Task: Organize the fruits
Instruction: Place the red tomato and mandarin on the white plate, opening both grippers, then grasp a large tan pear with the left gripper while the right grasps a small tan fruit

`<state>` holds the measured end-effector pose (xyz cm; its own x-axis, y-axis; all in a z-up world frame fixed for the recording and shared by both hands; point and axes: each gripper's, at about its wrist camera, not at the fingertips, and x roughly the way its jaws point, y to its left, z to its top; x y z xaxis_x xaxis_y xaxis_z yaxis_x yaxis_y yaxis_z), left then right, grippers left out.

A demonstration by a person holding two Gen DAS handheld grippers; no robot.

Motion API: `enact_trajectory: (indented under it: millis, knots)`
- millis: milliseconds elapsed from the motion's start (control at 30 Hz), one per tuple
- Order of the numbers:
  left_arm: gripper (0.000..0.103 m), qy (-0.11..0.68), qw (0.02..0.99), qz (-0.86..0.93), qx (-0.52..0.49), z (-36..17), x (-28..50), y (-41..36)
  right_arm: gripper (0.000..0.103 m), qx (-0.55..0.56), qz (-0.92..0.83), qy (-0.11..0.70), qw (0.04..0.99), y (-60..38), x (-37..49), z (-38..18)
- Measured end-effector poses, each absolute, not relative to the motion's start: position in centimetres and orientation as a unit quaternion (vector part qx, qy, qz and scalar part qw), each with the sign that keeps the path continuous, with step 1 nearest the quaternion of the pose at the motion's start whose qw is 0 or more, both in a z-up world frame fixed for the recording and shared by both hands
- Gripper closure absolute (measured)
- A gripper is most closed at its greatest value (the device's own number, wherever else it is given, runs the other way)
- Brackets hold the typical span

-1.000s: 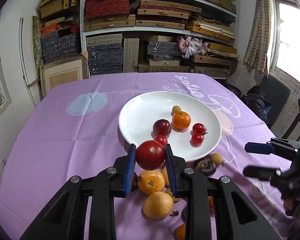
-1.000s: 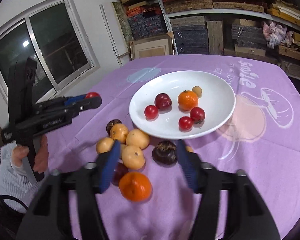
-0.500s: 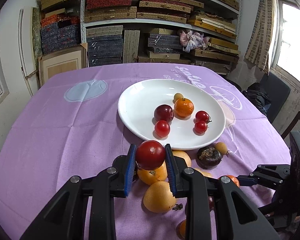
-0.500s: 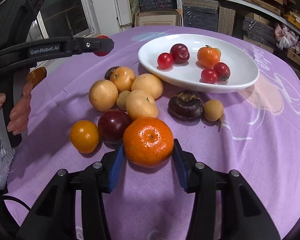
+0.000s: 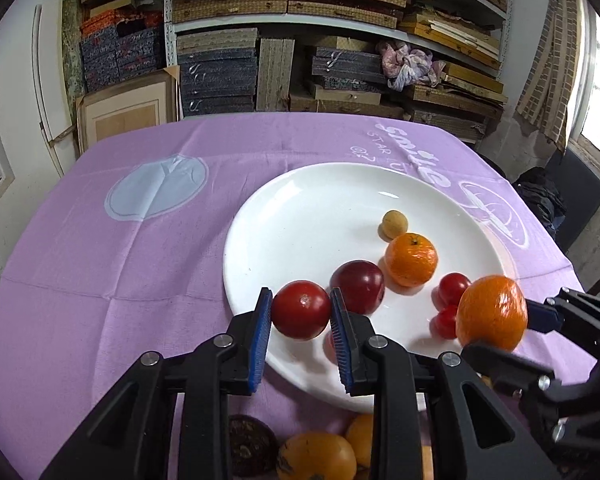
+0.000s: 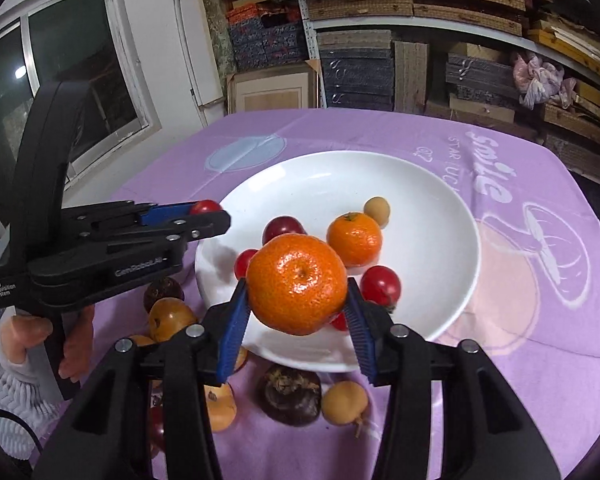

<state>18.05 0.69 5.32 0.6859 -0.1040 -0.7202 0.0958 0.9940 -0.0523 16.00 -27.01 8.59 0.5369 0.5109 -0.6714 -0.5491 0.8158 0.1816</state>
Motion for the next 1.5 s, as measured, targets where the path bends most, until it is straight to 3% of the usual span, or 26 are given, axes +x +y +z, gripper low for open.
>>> enact_trajectory:
  millis: [267, 467, 500, 567, 633, 733, 833, 1067, 1500]
  knots:
    - [0.073, 0.407, 0.912, -0.051, -0.027, 3.8, 20.4, 2.4, 0.057, -0.065, 0.303, 0.387, 0.868, -24.0, 18.3, 5.9]
    - [0.06, 0.399, 0.915, -0.054, -0.037, 4.7, 19.3, 2.9, 0.055, -0.044, 0.309, 0.377, 0.872, -25.3, 17.9, 6.9]
    - [0.052, 0.393, 0.918, -0.05, -0.037, 5.4, 18.8, 3.0, 0.053, -0.032, 0.309, 0.368, 0.876, -26.1, 17.5, 7.8]
    - [0.039, 0.374, 0.926, -0.046, -0.041, 7.0, 17.0, 3.7, 0.039, -0.011, 0.313, 0.338, 0.887, -27.9, 16.0, 10.5]
    - [0.024, 0.356, 0.933, -0.043, -0.031, 8.4, 14.7, 4.2, 0.012, 0.003, 0.312, 0.301, 0.901, -29.7, 13.9, 13.2]
    - [0.015, 0.333, 0.943, -0.021, 0.001, 9.7, 10.9, 4.6, 0.004, 0.015, 0.306, 0.258, 0.916, -32.1, 10.3, 15.2]
    - [0.007, 0.329, 0.944, -0.013, 0.004, 9.2, 7.5, 4.7, 0.004, 0.026, 0.304, 0.256, 0.917, -33.9, 7.6, 14.4]
    - [0.007, 0.35, 0.936, -0.018, 0.03, 4.6, 3.3, 2.9, 0.004, 0.007, 0.279, 0.254, 0.926, -34.9, 4.8, 10.4]
    - [0.008, 0.395, 0.917, -0.044, 0.026, 1.7, 4.6, 2.3, 0.004, 0.014, 0.25, 0.326, 0.911, -34.9, 7.7, 7.1]
